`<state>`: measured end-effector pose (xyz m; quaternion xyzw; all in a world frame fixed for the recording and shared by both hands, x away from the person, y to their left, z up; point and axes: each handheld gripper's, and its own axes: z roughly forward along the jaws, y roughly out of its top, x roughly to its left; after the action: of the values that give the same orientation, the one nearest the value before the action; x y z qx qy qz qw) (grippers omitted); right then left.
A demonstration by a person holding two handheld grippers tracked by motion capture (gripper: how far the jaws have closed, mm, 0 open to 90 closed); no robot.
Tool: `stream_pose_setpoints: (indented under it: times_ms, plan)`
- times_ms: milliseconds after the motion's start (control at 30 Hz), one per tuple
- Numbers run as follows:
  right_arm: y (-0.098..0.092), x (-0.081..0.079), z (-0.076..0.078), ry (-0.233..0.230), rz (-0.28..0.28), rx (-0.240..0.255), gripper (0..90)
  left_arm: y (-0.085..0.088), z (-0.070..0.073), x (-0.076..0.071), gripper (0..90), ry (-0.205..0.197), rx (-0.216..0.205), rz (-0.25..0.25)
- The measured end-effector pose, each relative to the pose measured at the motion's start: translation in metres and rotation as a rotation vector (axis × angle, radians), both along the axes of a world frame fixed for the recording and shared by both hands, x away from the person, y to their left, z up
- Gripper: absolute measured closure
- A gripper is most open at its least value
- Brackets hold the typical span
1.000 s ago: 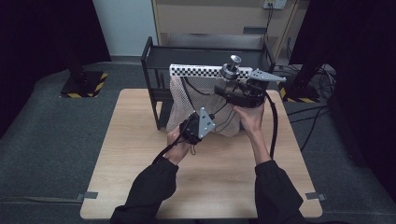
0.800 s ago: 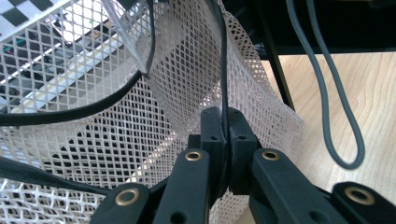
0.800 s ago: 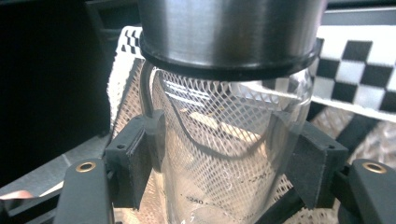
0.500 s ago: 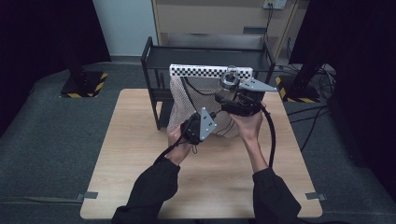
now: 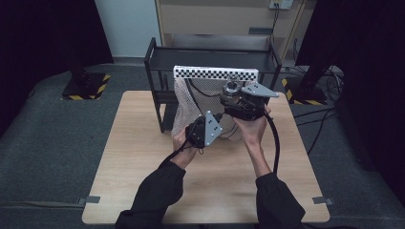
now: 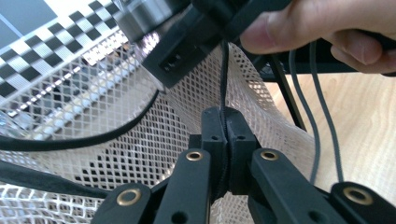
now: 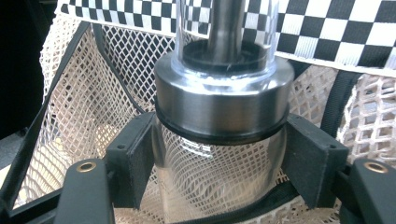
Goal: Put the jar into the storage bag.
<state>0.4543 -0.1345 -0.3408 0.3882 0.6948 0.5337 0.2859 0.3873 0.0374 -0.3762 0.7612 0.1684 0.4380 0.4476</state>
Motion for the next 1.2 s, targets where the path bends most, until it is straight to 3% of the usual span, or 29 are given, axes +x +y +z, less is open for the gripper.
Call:
stream_pose_setpoints:
  times_ms: [133, 200, 233, 267, 300, 333, 367, 400, 500, 667, 833, 933, 1100, 1200]
  plan:
    - [0.000, 0.000, 0.000, -0.004, -0.008, -0.006, 33.4, 0.000, 0.001, -0.001, 87.8, -0.020, -0.011, 0.009]
    - [-0.006, 0.000, 0.001, 0.000, -0.003, 0.047, 37.0, 0.000, 0.002, -0.001, 87.8, -0.013, -0.013, 0.009]
    - [-0.009, 0.001, 0.001, 0.009, 0.008, 0.067, 37.3, -0.001, -0.001, 0.001, 87.5, 0.004, 0.008, 0.017]
    - [-0.010, 0.002, 0.000, 0.024, 0.006, 0.068, 35.1, -0.002, -0.005, 0.003, 87.4, -0.008, 0.023, 0.030]
    - [-0.011, 0.004, -0.001, 0.037, -0.040, 0.042, 28.3, -0.001, -0.008, 0.003, 87.9, -0.027, 0.015, 0.036]
    - [-0.012, 0.006, -0.002, 0.054, -0.064, 0.020, 28.7, 0.002, -0.007, 0.003, 88.1, -0.031, -0.033, 0.027]
    - [-0.016, 0.010, -0.007, 0.083, -0.054, 0.020, 28.4, 0.003, -0.005, 0.003, 88.0, -0.020, -0.052, 0.025]
    - [-0.019, 0.011, -0.010, 0.098, -0.051, 0.031, 28.1, 0.004, -0.003, 0.003, 87.9, -0.018, -0.058, 0.026]
    - [-0.033, 0.012, -0.020, 0.106, -0.020, 0.114, 26.0, 0.002, -0.002, 0.005, 87.6, -0.003, -0.014, 0.032]
    - [-0.041, 0.002, -0.015, 0.019, -0.056, 0.127, 22.1, 0.000, -0.010, 0.010, 86.5, 0.039, -0.005, 0.031]
    - [-0.046, -0.008, 0.001, -0.038, -0.092, 0.119, 18.9, 0.000, -0.013, 0.018, 82.9, 0.128, -0.018, 0.016]
    - [-0.047, -0.012, 0.005, -0.054, -0.100, 0.096, 18.0, 0.002, -0.013, 0.019, 79.0, 0.150, -0.035, 0.011]
    - [-0.045, -0.011, 0.005, -0.026, -0.106, 0.048, 16.0, 0.005, -0.014, 0.017, 67.9, 0.169, -0.040, 0.011]
    - [-0.045, -0.011, 0.005, -0.021, -0.109, 0.037, 15.8, 0.009, -0.012, 0.014, 56.2, 0.192, -0.059, -0.003]
